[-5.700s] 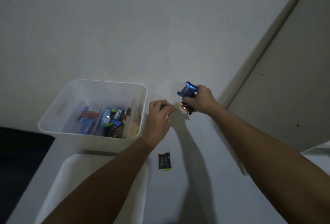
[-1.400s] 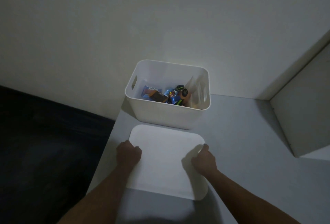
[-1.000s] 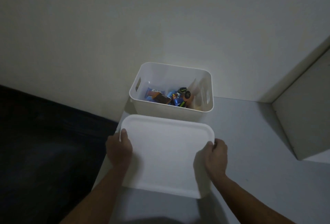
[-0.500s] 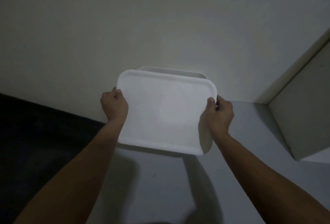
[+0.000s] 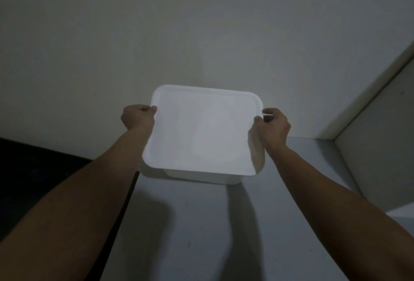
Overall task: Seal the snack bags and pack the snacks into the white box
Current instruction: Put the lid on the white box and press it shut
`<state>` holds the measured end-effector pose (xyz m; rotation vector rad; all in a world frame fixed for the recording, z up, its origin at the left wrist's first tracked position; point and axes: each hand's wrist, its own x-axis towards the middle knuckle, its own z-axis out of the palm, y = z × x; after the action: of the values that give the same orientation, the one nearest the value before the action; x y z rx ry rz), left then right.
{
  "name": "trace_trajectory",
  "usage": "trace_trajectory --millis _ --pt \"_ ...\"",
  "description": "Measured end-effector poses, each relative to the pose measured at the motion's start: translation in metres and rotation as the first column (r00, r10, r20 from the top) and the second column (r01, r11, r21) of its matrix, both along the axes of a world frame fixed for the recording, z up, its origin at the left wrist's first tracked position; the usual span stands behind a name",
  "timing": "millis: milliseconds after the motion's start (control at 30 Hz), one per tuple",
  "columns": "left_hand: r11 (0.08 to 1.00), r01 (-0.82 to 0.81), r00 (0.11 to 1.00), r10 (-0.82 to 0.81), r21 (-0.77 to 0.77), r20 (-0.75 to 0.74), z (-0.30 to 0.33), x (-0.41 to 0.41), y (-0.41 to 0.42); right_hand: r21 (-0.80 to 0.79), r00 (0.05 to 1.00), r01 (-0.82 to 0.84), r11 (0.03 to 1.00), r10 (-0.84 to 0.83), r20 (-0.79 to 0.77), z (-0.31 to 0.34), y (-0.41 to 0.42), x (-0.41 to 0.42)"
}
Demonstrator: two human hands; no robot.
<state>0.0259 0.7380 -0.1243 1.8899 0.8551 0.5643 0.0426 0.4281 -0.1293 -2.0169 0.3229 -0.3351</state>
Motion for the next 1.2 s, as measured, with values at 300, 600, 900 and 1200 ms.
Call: trace_trajectory --millis 300,600,900,1200 --pt "0.991 0.116 0.981 -0.103 0.072 -0.162 -0.011 0.034 -0.009 -0.053 0.993 0.06 0.997 -0.065 -0.103 -0.023 0.006 0.026" --pt "0.976 0.196 0.968 -0.178 0.091 -0.175 -0.033 0.043 -0.003 -0.032 0.99 0.071 0.997 -0.075 -0.119 -0.033 0.017 0.035" --pt "0.969 0.239 0.955 -0.222 0.065 -0.195 -0.041 0.041 0.001 -0.142 0.983 -0.012 0.99 -0.014 -0.184 -0.035 0.017 0.045" --pt "0.905 0.363 0.909 -0.291 0.223 -0.298 -0.045 0.034 0.004 -0.314 0.992 -0.122 0.942 0.107 -0.065 -0.038 0.012 0.035"
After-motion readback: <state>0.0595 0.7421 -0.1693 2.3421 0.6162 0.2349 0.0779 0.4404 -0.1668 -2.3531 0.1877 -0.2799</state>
